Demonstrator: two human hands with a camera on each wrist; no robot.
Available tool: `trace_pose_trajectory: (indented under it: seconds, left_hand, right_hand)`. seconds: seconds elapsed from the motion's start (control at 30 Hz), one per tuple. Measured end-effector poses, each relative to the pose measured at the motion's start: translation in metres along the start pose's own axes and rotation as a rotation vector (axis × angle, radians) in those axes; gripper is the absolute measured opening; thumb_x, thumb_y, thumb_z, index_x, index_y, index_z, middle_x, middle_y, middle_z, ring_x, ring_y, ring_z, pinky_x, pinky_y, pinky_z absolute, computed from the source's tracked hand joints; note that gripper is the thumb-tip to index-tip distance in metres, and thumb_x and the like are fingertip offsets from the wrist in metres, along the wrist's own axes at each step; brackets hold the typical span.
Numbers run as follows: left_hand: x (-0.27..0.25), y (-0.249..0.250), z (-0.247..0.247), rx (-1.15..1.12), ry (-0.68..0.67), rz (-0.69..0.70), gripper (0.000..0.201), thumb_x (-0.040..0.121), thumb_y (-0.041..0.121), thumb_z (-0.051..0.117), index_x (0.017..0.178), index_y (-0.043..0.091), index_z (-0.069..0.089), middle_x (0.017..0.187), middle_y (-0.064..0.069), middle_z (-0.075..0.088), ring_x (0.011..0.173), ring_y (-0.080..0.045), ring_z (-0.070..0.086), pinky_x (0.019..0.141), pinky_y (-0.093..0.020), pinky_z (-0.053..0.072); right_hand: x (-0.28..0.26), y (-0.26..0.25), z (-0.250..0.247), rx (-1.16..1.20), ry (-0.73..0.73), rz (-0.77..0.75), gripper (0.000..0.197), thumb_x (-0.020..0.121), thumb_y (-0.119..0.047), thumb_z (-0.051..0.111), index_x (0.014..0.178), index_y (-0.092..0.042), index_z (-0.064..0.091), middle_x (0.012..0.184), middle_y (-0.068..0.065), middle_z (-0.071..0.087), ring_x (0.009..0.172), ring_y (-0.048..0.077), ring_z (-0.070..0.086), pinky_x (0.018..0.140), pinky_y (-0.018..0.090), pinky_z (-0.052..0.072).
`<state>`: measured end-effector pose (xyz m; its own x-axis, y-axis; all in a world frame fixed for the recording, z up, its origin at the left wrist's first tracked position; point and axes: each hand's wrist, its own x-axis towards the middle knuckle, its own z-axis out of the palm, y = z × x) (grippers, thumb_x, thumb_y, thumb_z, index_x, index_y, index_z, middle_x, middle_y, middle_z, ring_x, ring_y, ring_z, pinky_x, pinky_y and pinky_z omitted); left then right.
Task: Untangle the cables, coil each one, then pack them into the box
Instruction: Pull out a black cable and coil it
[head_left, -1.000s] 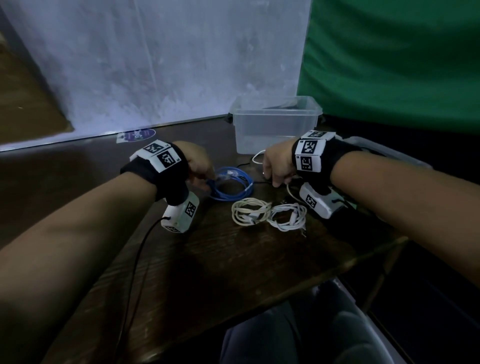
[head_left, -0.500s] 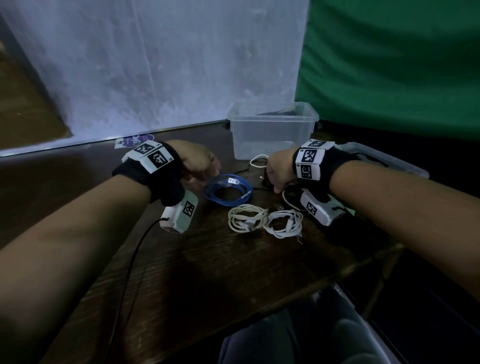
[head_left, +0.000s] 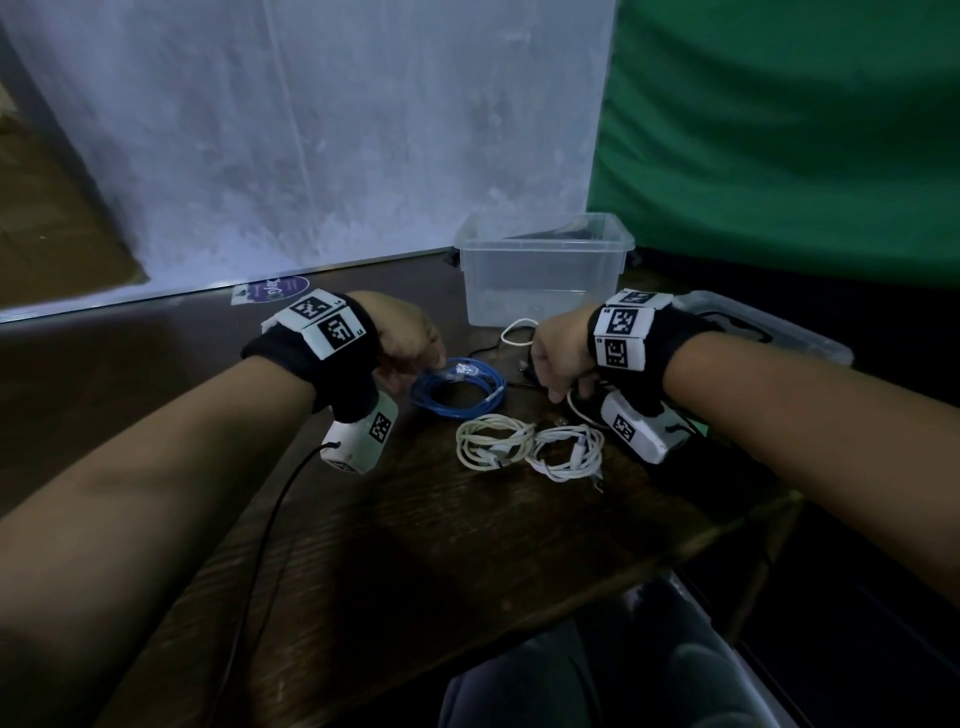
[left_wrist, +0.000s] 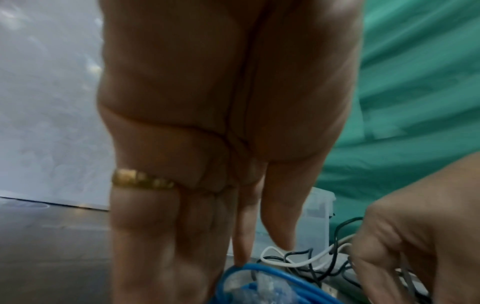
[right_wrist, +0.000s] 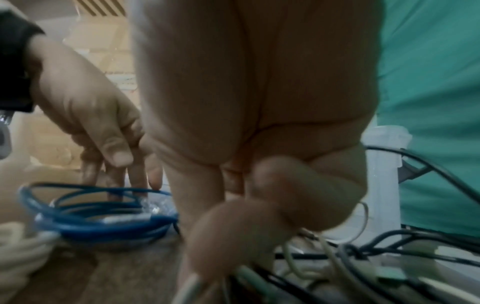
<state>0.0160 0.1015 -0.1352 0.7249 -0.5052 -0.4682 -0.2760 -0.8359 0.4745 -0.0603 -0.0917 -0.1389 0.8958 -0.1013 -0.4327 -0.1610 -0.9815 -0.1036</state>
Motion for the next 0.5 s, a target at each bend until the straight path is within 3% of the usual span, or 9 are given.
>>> trace_pose_trajectory:
  seconds: [0.07,0.17,0.27,0.33,0.4,0.5]
  left_hand:
    - [0.0,0.003,0.001,0.028,-0.013,-0.001,0.011,0.095,0.01,0.049,0.101,0.009,0.058,0.083,-0.014,0.055,0.073,-0.025,0.053,0.062,-0.03,0.046]
    - [-0.005,0.009,0.004,0.114,-0.05,-0.017,0.026,0.097,0.012,0.048,0.122,0.016,0.055,0.108,-0.009,0.056,0.104,-0.028,0.055,0.071,-0.034,0.051]
    - [-0.008,0.011,0.004,0.176,-0.045,-0.025,0.031,0.098,0.016,0.049,0.128,0.013,0.054,0.121,-0.012,0.053,0.118,-0.03,0.052,0.074,-0.033,0.051]
    - [-0.007,0.01,0.002,0.185,-0.059,-0.016,0.027,0.098,0.018,0.047,0.124,0.013,0.055,0.117,-0.015,0.053,0.108,-0.031,0.054,0.071,-0.032,0.05]
    - [-0.004,0.011,0.0,0.178,-0.091,0.013,0.024,0.099,0.016,0.044,0.119,0.012,0.055,0.107,-0.016,0.051,0.089,-0.026,0.049,0.061,-0.026,0.043]
    - [0.005,0.017,-0.003,0.136,0.097,0.134,0.022,0.095,0.017,0.052,0.115,0.011,0.058,0.099,-0.011,0.058,0.084,-0.024,0.051,0.062,-0.03,0.045]
  right_hand:
    - [-0.002,-0.003,0.001,-0.066,-0.035,0.001,0.031,0.079,-0.008,0.073,0.106,0.003,0.061,0.071,0.011,0.06,0.036,0.007,0.054,0.038,0.013,0.04]
    - [-0.004,-0.007,0.001,-0.136,0.026,0.017,0.027,0.08,-0.008,0.071,0.105,-0.001,0.062,0.068,0.006,0.057,0.047,0.014,0.05,0.047,0.021,0.041]
    - [-0.007,-0.005,-0.004,-0.163,0.237,0.023,0.007,0.079,-0.006,0.065,0.085,-0.003,0.067,0.075,0.015,0.06,0.057,0.019,0.048,0.052,0.025,0.038]
    - [-0.012,-0.001,-0.011,-0.147,0.355,0.014,0.014,0.083,-0.007,0.06,0.087,0.004,0.067,0.086,0.024,0.063,0.068,0.022,0.051,0.059,0.026,0.038]
    - [-0.018,0.003,-0.02,-0.112,0.426,-0.009,0.023,0.09,-0.009,0.052,0.098,0.007,0.067,0.094,0.022,0.065,0.078,0.027,0.055,0.064,0.028,0.039]
    - [-0.023,0.008,-0.03,-0.003,0.542,-0.08,0.025,0.093,-0.01,0.047,0.102,0.003,0.067,0.104,0.014,0.067,0.096,0.03,0.061,0.073,0.028,0.043]
